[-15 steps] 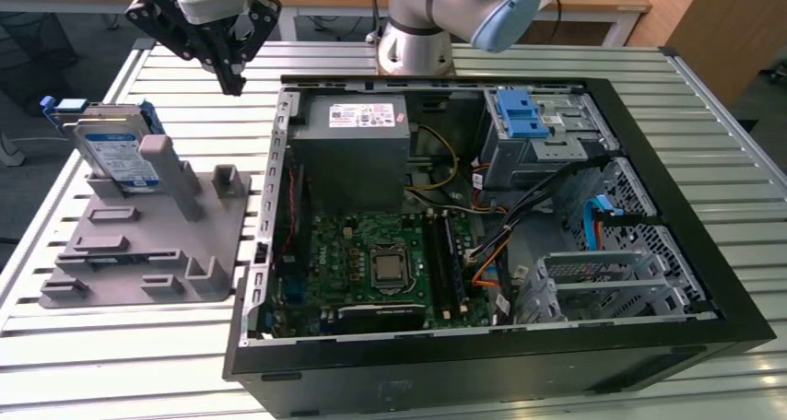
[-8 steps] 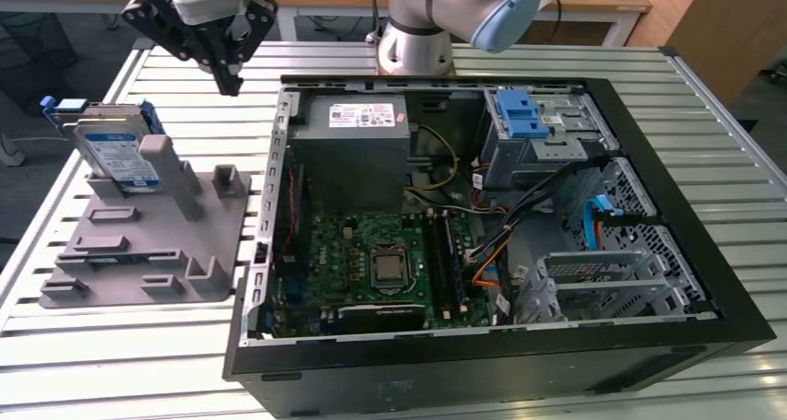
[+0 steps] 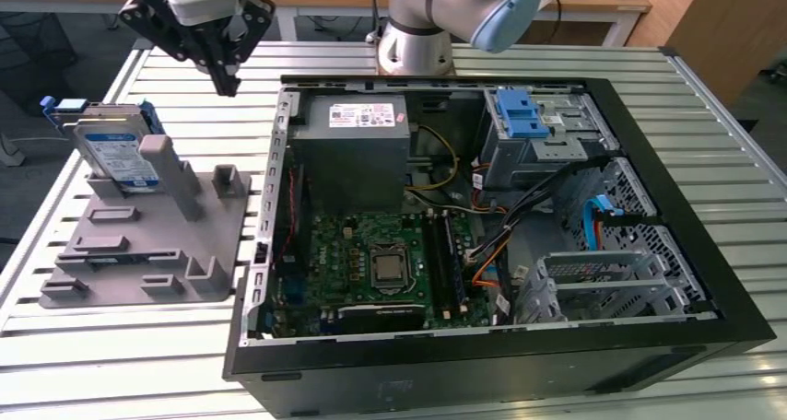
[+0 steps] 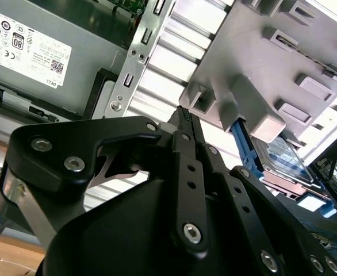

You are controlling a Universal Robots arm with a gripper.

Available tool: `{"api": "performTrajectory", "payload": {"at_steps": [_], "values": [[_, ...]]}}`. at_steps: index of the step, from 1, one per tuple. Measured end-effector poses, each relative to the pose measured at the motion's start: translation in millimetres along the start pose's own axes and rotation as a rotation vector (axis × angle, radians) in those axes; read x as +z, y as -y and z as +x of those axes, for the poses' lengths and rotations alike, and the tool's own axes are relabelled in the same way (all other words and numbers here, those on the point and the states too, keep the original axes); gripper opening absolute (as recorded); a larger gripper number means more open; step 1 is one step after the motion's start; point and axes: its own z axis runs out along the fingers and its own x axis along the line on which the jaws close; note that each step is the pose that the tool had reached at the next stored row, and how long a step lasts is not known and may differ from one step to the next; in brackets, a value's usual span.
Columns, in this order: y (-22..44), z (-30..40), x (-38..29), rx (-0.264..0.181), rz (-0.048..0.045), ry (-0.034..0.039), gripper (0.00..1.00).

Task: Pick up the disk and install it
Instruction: 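Reach for the disk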

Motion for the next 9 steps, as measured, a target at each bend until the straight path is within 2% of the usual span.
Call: {"api": "performTrajectory", "payload": {"at_steps": [9], "values": [[0.3,3.7,0.5,0.0,0.0,0.0,0.15]]}}
